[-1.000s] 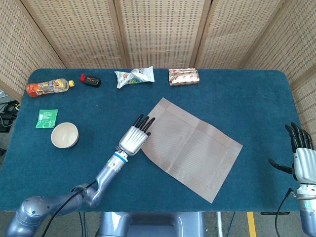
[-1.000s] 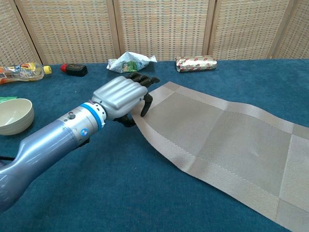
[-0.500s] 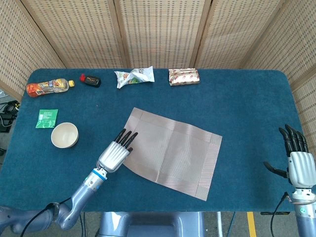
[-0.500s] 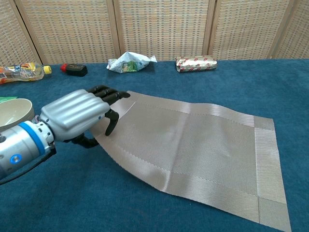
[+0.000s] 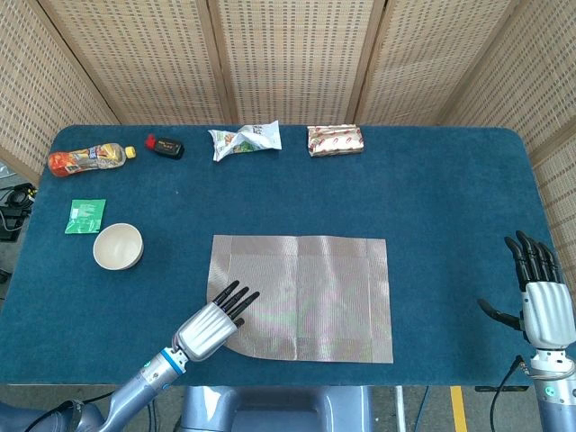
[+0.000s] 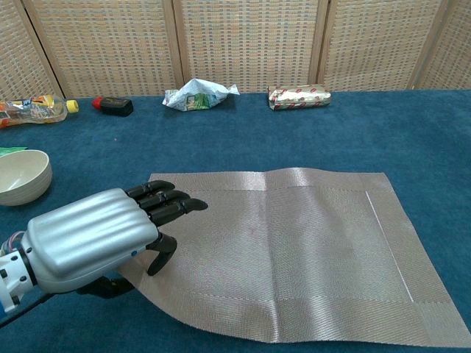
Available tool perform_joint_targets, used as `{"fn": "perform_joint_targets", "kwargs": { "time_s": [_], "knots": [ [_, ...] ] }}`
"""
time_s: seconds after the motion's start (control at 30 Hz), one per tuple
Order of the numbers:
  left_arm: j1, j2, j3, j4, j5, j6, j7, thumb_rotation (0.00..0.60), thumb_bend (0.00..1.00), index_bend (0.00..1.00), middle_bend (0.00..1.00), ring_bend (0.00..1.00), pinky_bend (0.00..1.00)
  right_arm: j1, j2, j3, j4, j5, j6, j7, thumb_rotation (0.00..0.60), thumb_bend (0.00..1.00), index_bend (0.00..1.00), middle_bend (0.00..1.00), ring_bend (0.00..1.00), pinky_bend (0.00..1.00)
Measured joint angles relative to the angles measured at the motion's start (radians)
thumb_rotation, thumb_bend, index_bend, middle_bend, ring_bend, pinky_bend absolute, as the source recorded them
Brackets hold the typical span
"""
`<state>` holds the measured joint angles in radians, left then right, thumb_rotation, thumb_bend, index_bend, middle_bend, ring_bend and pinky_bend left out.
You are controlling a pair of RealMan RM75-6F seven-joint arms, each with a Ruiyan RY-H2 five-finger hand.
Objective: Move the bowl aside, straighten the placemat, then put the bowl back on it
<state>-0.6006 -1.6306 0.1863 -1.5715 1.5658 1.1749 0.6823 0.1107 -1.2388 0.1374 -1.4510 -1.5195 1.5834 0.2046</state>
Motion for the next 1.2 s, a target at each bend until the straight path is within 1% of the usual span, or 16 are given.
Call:
{"fn": "perform_joint_targets", "kwargs": {
  "time_s": [0.2, 0.5, 0.67, 0.73, 0.8, 0.87, 0.93, 1.03, 1.2],
  "knots": [
    [0.010, 0.001, 0.010, -0.006, 0.021, -0.026, -0.019, 0.600, 0.46, 0.67, 0.00, 0.00, 0.00, 0.001, 0.000, 0.000, 0.000, -0.001, -0.002, -0.001, 0.600, 0.13, 0.04, 0.00, 0.00, 0.00],
    [0.019, 0.001, 0.007, -0.017, 0.057, -0.049, -0.045, 0.600, 0.46, 0.64, 0.00, 0.00, 0.00, 0.000, 0.003, -0.002, -0.004, -0.001, -0.004, 0.000, 0.600, 0.13, 0.04, 0.00, 0.00, 0.00],
    [0.027, 0.004, 0.009, -0.022, 0.073, -0.055, -0.049, 0.600, 0.46, 0.60, 0.00, 0.00, 0.00, 0.000, 0.005, -0.004, -0.009, -0.004, -0.004, -0.001, 0.600, 0.13, 0.04, 0.00, 0.00, 0.00],
    [0.030, 0.005, 0.009, -0.023, 0.076, -0.058, -0.050, 0.600, 0.46, 0.52, 0.00, 0.00, 0.00, -0.001, 0.006, -0.005, -0.010, -0.005, -0.004, -0.002, 0.600, 0.13, 0.04, 0.00, 0.00, 0.00],
    [0.032, 0.009, 0.008, -0.025, 0.082, -0.058, -0.053, 0.600, 0.42, 0.38, 0.00, 0.00, 0.00, -0.001, 0.006, -0.006, -0.012, -0.007, -0.004, -0.002, 0.600, 0.13, 0.04, 0.00, 0.00, 0.00],
    [0.036, 0.014, 0.005, -0.025, 0.089, -0.054, -0.055, 0.600, 0.32, 0.20, 0.00, 0.00, 0.00, -0.001, 0.006, -0.006, -0.012, -0.009, -0.002, -0.002, 0.600, 0.13, 0.04, 0.00, 0.00, 0.00],
    [0.039, 0.024, 0.003, -0.025, 0.091, -0.050, -0.059, 0.600, 0.25, 0.10, 0.00, 0.00, 0.00, -0.002, 0.005, -0.006, -0.012, -0.011, 0.002, 0.000, 0.600, 0.14, 0.04, 0.00, 0.00, 0.00],
    [0.045, 0.047, 0.001, -0.031, 0.095, -0.040, -0.070, 0.600, 0.23, 0.05, 0.00, 0.00, 0.00, -0.003, 0.006, -0.007, -0.013, -0.012, 0.001, 0.000, 0.600, 0.14, 0.04, 0.00, 0.00, 0.00],
    [0.066, 0.108, 0.007, -0.053, 0.114, 0.006, -0.098, 0.600, 0.23, 0.07, 0.00, 0.00, 0.00, -0.002, 0.006, -0.008, -0.014, -0.016, 0.001, -0.003, 0.600, 0.13, 0.04, 0.00, 0.00, 0.00]
  ]
}}
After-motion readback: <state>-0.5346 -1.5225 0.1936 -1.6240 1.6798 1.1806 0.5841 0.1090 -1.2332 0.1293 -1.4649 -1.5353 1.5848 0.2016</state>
